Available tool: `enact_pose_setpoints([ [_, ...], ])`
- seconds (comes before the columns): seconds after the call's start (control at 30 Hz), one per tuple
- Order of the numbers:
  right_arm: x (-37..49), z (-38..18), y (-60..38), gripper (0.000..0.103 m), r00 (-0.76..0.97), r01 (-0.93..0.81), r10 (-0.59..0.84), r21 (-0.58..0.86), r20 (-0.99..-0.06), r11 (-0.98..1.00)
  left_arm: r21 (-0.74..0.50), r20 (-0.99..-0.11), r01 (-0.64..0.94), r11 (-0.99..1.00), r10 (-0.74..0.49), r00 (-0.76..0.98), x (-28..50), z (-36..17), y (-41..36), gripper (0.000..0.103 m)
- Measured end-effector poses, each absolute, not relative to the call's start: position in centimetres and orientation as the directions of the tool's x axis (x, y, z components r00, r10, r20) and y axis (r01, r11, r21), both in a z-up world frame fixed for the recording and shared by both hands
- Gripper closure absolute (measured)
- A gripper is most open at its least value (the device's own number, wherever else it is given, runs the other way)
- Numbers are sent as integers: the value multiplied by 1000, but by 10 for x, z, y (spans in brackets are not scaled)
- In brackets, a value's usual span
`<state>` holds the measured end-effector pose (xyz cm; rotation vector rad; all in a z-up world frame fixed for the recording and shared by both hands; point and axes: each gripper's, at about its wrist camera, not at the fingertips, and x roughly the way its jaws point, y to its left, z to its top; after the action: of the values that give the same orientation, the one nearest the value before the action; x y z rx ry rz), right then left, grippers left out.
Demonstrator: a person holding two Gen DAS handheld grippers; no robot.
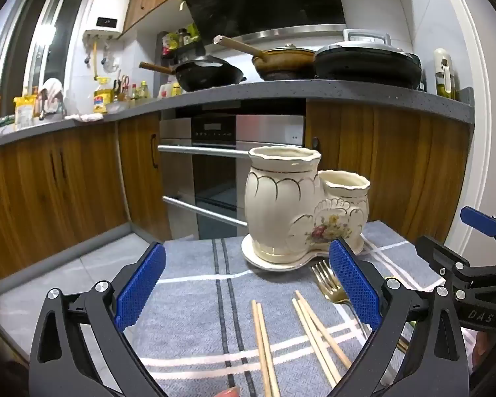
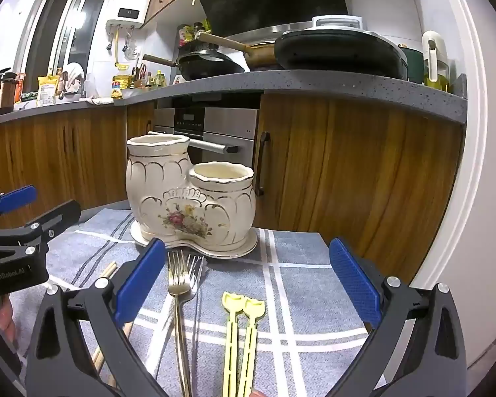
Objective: Organize utensils
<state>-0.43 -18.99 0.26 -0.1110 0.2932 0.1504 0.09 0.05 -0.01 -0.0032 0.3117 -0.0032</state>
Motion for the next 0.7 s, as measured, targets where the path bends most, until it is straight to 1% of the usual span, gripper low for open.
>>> enact_pose_setpoints([
  [0.7,-4,2,-188,5,946,-158,124,-91,-299,983,7,-294,3,1000,-1,956,0,0,0,5],
])
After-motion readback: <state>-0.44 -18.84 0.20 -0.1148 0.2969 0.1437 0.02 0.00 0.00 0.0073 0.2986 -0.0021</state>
